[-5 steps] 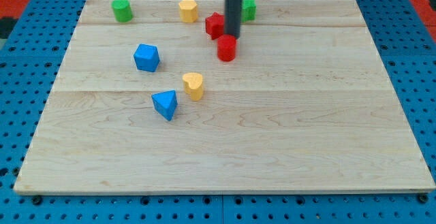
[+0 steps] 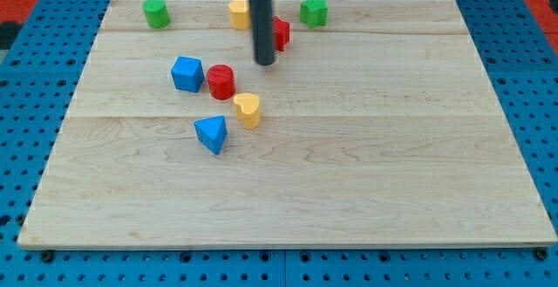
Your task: Move the red star above to the red circle
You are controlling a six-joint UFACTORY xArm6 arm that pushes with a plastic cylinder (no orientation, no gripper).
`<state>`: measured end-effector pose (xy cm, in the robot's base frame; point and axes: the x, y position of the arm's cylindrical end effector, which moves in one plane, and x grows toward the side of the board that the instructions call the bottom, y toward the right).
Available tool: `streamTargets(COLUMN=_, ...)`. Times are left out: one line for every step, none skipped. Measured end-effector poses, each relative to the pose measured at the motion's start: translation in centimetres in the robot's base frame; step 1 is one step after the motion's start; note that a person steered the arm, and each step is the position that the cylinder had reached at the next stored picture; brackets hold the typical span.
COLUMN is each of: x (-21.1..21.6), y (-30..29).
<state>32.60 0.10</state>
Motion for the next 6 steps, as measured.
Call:
streamTargets(x=-4.4, y=2.3)
streamTargets(x=-5.7, y=0.2)
streamTargets(x=-5.2, y=-3.6)
streamTargets(x=-4.2, y=-6.1)
streamTargets(x=-7.9, y=-6.0)
streamTargets(x=-8.3, y=-8.0)
